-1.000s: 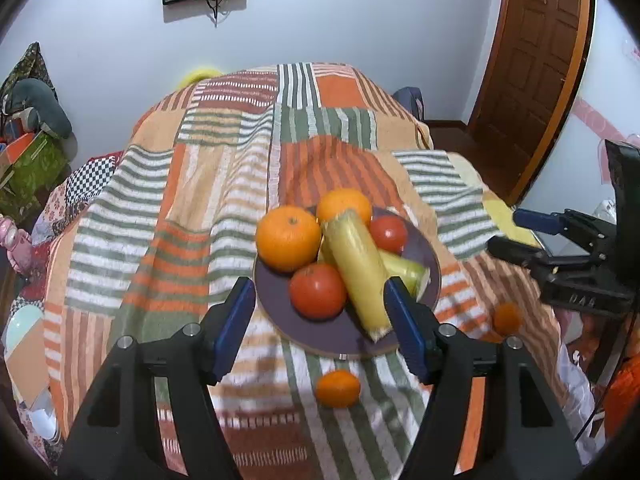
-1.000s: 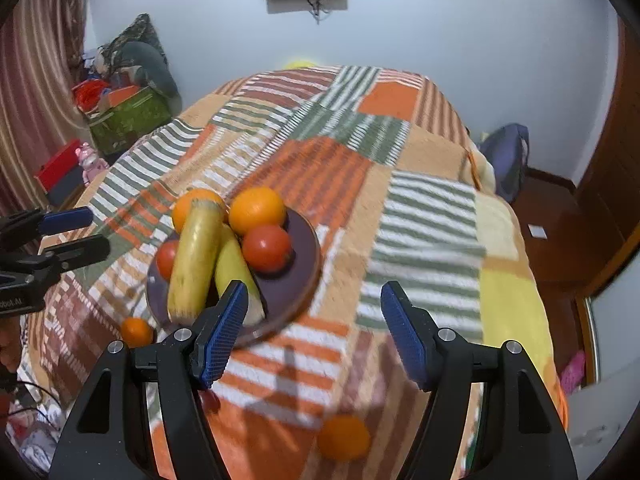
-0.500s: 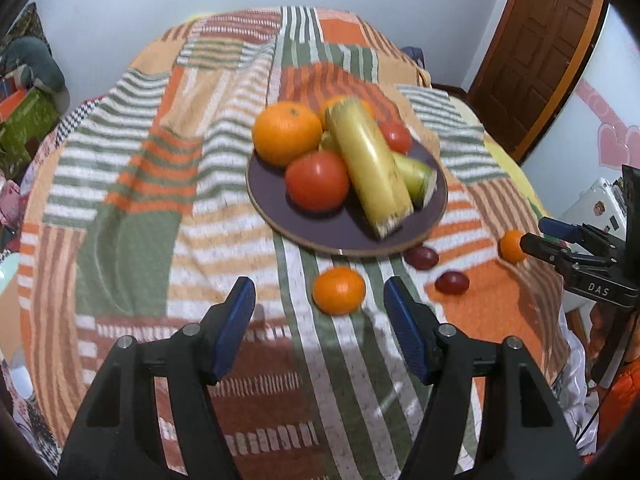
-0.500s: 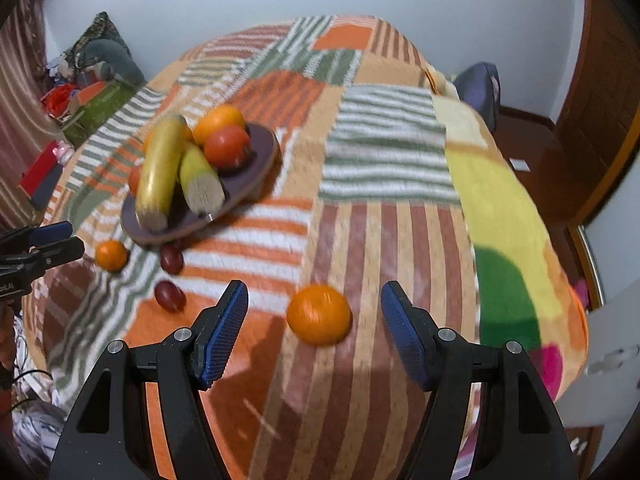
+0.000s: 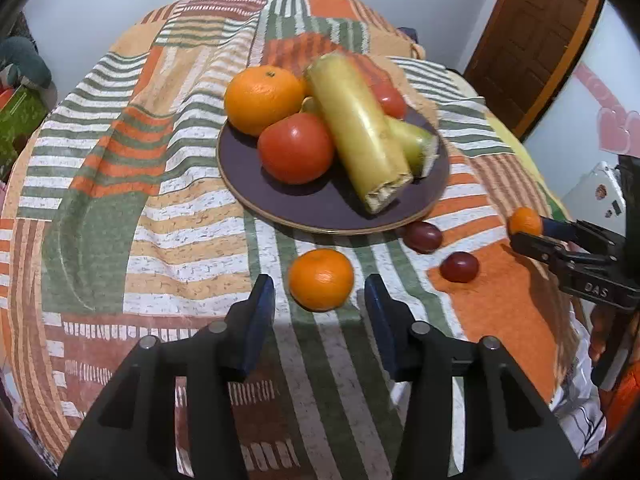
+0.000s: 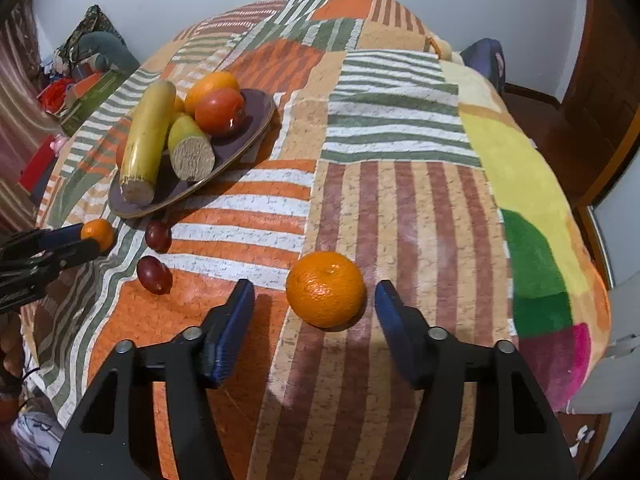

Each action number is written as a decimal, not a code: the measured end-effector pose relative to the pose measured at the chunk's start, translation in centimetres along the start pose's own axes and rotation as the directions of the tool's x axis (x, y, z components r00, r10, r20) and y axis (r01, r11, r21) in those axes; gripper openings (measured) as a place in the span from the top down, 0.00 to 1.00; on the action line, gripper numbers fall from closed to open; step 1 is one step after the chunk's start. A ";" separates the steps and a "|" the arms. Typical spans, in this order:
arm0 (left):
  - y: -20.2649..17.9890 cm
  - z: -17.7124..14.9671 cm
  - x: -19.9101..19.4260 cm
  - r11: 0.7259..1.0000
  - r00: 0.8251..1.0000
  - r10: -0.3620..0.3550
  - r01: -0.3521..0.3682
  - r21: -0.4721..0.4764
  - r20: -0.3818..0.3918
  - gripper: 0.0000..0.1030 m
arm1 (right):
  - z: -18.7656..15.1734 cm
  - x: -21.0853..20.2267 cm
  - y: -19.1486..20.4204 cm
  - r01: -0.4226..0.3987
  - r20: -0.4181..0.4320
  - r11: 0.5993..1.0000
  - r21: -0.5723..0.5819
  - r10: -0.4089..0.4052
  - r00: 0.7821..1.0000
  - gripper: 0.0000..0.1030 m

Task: Organize fruits
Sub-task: 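Grasp a small mandarin with the right tool while the left tool grasps another mandarin, then place the mandarin on the plate with the right tool while the left tool places its mandarin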

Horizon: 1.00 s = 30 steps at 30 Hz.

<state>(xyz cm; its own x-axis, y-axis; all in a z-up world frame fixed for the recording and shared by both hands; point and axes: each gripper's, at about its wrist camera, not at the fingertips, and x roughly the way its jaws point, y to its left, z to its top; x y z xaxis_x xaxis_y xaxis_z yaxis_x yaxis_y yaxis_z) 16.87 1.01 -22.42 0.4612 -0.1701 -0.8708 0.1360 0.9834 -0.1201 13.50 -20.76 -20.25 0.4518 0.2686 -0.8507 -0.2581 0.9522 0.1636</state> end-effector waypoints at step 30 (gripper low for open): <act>0.8 2.9 -3.4 0.999 0.993 -0.026 0.030 -0.030 0.114 0.67 | 4.6 -2.1 5.1 -0.104 0.133 0.987 -0.121 0.120 0.984 0.65</act>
<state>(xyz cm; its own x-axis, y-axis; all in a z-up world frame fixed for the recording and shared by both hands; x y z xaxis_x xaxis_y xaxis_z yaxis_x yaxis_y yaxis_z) 17.96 2.19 -18.13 0.5544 -0.2018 -0.8074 0.1232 0.9794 -0.1601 15.18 -15.78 -15.36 0.5275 0.3976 -0.7508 -0.4050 0.8945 0.1892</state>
